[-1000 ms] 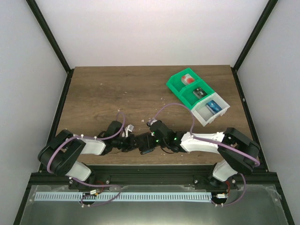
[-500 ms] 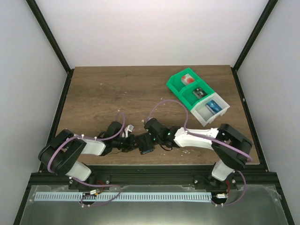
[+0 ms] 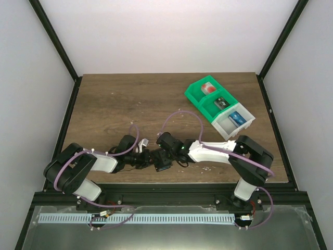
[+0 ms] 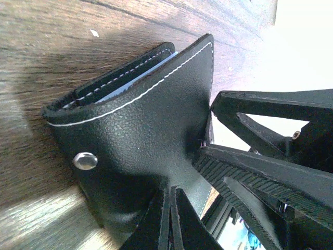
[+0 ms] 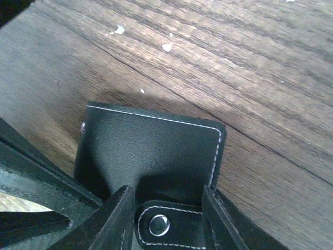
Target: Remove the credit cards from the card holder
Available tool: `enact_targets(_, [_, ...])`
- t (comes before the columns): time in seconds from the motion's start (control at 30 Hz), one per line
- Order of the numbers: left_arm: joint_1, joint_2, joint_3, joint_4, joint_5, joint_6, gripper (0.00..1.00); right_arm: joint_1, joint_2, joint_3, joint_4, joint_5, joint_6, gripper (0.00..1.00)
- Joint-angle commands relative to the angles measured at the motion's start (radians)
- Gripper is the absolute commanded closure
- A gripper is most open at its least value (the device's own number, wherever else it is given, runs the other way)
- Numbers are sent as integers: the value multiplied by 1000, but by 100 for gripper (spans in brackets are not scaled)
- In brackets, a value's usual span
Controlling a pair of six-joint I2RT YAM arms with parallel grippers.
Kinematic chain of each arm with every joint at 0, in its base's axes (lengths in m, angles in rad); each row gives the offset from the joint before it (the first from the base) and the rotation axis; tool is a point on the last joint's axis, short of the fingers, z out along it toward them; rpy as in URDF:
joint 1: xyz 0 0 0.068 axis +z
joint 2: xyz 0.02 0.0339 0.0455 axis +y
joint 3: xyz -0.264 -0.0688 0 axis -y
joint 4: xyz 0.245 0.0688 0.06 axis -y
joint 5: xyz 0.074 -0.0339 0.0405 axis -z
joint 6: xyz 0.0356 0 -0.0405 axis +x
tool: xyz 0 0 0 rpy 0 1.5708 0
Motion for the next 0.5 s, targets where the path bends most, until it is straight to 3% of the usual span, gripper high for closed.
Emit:
enact_targets(0.0, [-6, 34, 2, -67, -48, 9, 100, 19, 12, 42, -98, 134, -7, 67])
enact_targets(0.13, [-7, 37, 2, -74, -56, 9, 100, 18, 2, 42, -121, 156, -8, 74])
enact_targets(0.37, [-6, 48, -11, -62, -62, 6, 100, 19, -26, 15, -118, 159, 4, 96])
enact_targets(0.47, [-8, 57, -3, -57, -49, -3, 100, 19, -50, -21, -103, 199, 14, 100])
